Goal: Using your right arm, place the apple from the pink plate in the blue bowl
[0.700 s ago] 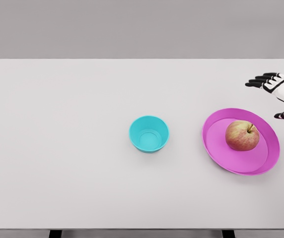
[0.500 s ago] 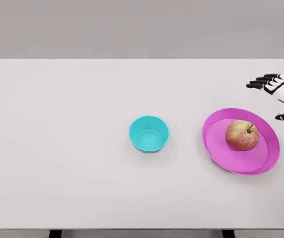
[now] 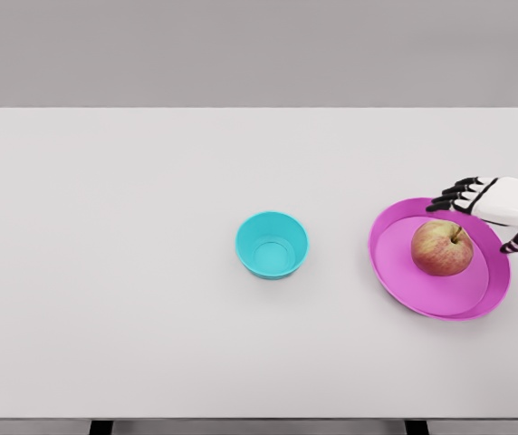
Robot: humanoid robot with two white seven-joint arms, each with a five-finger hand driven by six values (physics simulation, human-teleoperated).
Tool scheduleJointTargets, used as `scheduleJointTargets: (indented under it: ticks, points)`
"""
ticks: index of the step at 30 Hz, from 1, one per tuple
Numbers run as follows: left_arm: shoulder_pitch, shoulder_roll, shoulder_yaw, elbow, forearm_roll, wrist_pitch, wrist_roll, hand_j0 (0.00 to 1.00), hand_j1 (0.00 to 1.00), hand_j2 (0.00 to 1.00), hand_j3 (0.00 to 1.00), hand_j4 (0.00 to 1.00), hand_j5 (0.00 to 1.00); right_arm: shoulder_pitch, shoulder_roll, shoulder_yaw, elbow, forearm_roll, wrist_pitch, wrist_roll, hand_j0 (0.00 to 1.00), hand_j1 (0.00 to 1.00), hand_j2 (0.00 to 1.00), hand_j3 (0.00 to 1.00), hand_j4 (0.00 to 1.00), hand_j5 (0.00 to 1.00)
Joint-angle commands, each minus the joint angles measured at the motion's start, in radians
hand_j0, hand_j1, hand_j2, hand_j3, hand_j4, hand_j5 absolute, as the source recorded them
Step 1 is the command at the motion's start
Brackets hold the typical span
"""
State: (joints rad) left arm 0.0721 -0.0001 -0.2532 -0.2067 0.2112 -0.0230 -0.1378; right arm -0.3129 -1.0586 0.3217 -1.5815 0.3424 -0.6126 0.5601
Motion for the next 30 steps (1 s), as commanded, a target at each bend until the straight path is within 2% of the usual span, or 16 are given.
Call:
scheduleJointTargets:
  ticks: [1, 4, 22, 30]
  points:
    - [0.000, 0.000, 0.000, 0.001, 0.000, 0.000, 0.000, 1.00, 1.00, 1.00, 1.00, 1.00, 1.00, -0.006, 0.017, 0.043, 0.000, -0.003, 0.002, 0.015, 1.00, 1.00, 1.00, 1.00, 1.00, 1.00]
    - [0.000, 0.000, 0.000, 0.000, 0.000, 0.000, 0.000, 1.00, 1.00, 1.00, 1.00, 1.00, 1.00, -0.049, 0.032, 0.099, 0.006, -0.003, 0.002, 0.051, 1.00, 1.00, 1.00, 1.00, 1.00, 1.00]
    - [-0.002, 0.000, 0.000, 0.001, 0.000, 0.000, 0.000, 1.00, 1.00, 1.00, 1.00, 1.00, 1.00, -0.049, 0.055, 0.132, 0.037, -0.002, 0.002, 0.051, 1.00, 1.00, 1.00, 1.00, 1.00, 1.00]
    - [0.000, 0.000, 0.000, 0.000, 0.000, 0.000, 0.000, 1.00, 1.00, 1.00, 1.00, 1.00, 1.00, -0.075, 0.069, 0.155, 0.041, 0.000, 0.002, 0.051, 1.00, 1.00, 1.00, 1.00, 1.00, 1.00]
